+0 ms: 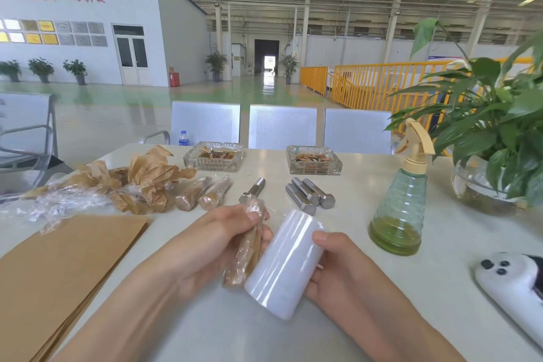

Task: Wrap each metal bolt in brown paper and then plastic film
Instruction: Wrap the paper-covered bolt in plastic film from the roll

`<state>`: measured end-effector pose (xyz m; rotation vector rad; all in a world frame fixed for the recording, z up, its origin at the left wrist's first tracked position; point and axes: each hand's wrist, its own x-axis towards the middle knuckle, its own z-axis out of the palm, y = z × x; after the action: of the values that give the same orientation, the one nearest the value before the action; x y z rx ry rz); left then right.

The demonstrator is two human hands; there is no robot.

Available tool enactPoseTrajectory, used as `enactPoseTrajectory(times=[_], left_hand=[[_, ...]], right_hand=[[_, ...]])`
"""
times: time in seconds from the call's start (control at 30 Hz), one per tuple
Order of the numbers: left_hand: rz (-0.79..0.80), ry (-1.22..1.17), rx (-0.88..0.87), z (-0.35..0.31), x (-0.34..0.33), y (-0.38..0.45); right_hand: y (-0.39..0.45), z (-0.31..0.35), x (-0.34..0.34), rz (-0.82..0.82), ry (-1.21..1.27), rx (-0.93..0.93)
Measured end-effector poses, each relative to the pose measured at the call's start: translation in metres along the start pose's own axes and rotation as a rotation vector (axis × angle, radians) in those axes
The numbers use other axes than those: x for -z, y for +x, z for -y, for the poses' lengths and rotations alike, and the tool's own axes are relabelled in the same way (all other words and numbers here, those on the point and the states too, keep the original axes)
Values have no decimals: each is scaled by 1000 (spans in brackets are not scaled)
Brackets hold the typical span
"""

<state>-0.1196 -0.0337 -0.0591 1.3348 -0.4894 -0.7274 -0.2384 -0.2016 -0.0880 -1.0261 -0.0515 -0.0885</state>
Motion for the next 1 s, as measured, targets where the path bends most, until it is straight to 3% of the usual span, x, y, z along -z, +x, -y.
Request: enactPoseTrajectory(times=[0.1,0.3,0.63,0.83,0.9,1.0], left_hand=[[-13,72,-85,0,6,1],[-115,201,-272,10,-9,1],[-124,323,-336,18,-13,2],[-274,582,-484,19,-12,5],[-290,575,-434,22,-12,7],[-201,600,-142,18,-11,18]], right_hand=[[1,0,2,-78,72,1],[-1,-2,-3,-48,36,-31],[-6,1,-15,-170,-55,-50],[3,-4,-19,-216,27,-77],[9,-6,-18,-259,32,-85],[14,-7,-15,-290,60,-90]])
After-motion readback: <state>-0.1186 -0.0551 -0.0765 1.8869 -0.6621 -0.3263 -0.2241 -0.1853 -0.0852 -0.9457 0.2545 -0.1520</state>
